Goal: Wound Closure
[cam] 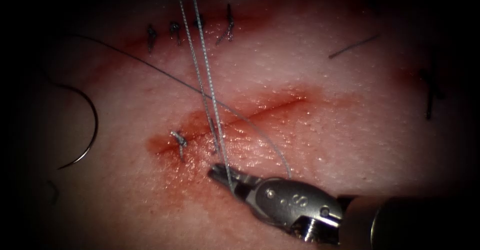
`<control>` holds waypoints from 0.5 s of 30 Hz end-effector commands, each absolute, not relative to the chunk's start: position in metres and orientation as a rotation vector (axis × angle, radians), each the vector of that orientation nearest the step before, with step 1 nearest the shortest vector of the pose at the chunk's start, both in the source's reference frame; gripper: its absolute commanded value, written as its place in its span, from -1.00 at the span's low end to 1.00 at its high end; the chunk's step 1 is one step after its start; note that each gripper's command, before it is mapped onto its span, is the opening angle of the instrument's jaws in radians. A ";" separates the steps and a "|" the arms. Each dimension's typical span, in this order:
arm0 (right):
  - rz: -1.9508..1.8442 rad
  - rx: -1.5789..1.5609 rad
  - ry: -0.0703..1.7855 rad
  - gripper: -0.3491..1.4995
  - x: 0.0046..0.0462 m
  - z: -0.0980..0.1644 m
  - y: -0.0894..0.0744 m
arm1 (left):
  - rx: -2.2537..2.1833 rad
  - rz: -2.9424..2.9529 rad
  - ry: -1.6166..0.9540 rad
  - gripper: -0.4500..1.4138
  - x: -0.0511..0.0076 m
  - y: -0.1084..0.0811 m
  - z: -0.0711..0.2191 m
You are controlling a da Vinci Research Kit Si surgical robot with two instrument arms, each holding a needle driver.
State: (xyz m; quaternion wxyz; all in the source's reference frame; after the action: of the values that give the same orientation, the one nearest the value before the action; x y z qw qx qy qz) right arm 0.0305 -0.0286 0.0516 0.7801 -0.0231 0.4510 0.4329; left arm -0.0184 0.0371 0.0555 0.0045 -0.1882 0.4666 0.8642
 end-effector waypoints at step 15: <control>0.915 -0.037 0.946 -1.00 0.0302 0.051 -0.032 | -0.565 2.758 1.489 -1.00 -0.0191 0.038 0.056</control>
State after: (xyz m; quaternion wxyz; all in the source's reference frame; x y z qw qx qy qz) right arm 0.0295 -0.0313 0.0508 0.7912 -0.0199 0.4395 0.4247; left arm -0.0185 0.0382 0.0554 -0.0217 -0.1765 0.4668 0.8663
